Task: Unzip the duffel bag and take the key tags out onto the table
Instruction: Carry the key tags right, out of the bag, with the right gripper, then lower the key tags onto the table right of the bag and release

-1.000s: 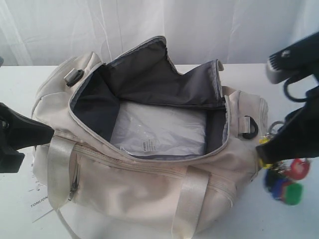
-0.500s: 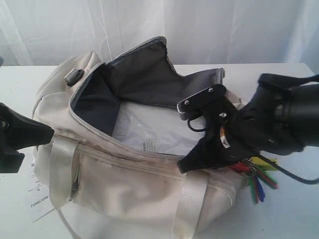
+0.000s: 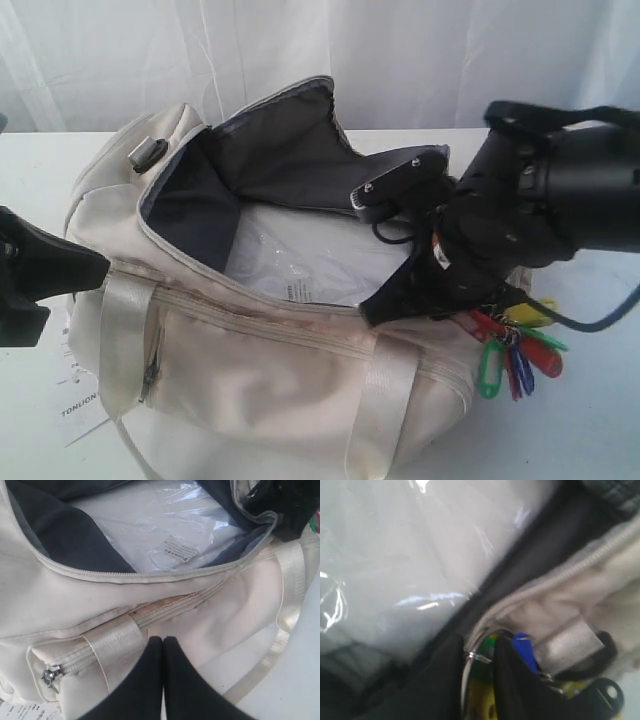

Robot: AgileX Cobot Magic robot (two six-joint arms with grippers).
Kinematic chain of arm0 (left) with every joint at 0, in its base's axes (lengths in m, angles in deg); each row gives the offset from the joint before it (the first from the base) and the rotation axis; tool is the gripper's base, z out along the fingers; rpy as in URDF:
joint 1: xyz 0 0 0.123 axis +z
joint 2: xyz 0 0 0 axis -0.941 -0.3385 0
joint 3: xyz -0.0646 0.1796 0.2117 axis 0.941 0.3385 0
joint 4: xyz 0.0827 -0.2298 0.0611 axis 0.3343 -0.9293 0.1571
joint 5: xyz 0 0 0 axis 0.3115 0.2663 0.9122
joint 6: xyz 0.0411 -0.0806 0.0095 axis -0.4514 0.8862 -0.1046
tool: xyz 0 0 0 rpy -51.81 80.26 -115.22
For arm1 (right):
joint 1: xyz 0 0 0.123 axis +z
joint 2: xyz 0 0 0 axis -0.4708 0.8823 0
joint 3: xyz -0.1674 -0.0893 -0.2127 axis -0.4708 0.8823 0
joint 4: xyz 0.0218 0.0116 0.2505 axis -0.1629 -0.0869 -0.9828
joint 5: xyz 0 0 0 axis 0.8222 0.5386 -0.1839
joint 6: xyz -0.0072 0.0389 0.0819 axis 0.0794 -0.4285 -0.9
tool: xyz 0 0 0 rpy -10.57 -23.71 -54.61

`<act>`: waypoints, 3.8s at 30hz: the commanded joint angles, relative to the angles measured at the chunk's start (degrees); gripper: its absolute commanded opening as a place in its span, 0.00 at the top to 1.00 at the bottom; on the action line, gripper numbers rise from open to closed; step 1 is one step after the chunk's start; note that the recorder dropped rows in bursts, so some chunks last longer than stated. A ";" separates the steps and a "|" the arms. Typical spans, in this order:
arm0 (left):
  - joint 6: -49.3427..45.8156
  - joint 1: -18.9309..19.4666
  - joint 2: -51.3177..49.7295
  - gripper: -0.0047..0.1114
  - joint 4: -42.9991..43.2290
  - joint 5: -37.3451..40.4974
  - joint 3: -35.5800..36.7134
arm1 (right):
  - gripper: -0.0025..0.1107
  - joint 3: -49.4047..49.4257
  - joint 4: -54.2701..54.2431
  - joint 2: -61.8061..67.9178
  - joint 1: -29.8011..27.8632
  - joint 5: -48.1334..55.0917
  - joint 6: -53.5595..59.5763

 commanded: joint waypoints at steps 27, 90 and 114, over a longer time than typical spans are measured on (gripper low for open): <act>0.26 0.10 0.46 0.96 -1.52 1.67 0.51 | 0.98 20.71 15.29 -30.98 -0.13 14.13 -13.32; 0.02 0.10 0.46 0.96 -2.36 1.57 0.51 | 0.44 1.94 -4.08 -15.46 -0.13 2.89 1.37; -6.79 0.10 0.46 0.96 0.65 0.76 0.51 | 0.98 12.29 -33.94 -33.84 -0.13 -0.59 30.17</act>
